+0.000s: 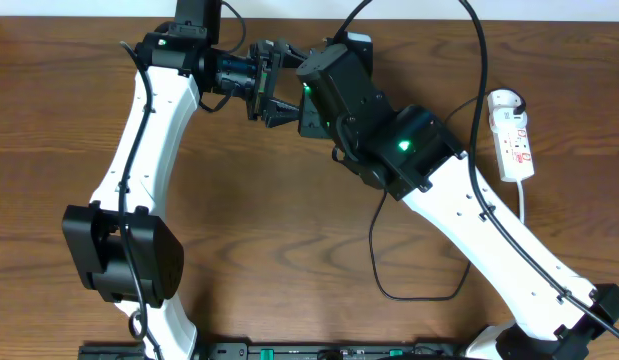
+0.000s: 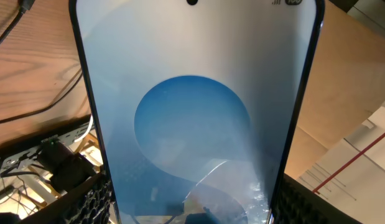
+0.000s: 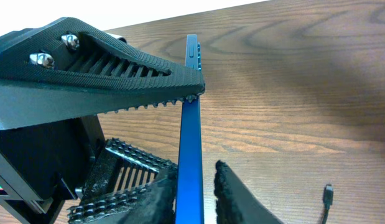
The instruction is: Plug charger to phone and switch on socket
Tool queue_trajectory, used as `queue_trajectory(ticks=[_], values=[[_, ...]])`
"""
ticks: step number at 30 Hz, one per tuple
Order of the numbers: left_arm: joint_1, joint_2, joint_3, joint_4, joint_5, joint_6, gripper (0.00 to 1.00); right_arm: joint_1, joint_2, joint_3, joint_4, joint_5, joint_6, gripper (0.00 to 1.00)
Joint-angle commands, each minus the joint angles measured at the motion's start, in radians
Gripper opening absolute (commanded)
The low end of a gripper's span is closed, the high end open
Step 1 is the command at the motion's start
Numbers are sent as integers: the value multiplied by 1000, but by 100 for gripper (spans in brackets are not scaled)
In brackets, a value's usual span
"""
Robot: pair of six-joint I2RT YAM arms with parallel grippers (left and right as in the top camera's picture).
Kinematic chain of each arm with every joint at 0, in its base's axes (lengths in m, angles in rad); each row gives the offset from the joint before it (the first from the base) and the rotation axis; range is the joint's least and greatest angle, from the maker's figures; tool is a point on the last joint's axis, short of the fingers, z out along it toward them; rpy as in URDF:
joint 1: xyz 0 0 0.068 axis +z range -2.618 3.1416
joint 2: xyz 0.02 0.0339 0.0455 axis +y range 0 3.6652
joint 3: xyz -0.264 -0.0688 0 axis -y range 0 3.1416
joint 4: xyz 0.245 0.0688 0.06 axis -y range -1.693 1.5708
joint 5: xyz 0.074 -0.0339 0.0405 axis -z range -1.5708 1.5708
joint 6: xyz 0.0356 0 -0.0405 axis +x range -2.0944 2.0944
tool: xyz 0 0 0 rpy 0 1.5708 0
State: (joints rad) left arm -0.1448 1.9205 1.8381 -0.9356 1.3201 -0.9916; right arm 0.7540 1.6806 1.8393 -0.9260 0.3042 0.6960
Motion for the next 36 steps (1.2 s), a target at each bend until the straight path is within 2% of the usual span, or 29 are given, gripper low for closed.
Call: queue_trajectory(ticks=[1,8,14,15,16,18,19,25,31,32,34,36], values=[[4,-32,9,3,35,-5,70,4,2,17,1,19,-2,13],[4,-32,9,3,37,-6,70,5,2,17,6,19,-1,2],[4,-32,9,3,37,-6,70,5,2,17,11,32,0,2],[4,-32,9,3,37,-6,72,5,2,17,14,45,0,2],[4,-32,9,3,36,-6,81,5,1,17,17,72,13,2],[4,-32,9,3,36,-6,91,4,-1,17,17,113,53,2],[4,-32,9,3,36,-6,95,4,-4,17,16,152,109,1],[4,-32,9,3,36,-6,95,4,-33,17,27,271,383,1],[4,-32,9,3,37,-58,95,-1,-47,17,5,232,738,1],[4,-32,9,3,38,-92,92,-1,-48,17,2,219,836,1],[4,-32,9,3,42,-111,87,-1,-48,17,1,212,905,1],[4,-32,9,4,61,-130,86,-1,-48,17,1,209,960,1]])
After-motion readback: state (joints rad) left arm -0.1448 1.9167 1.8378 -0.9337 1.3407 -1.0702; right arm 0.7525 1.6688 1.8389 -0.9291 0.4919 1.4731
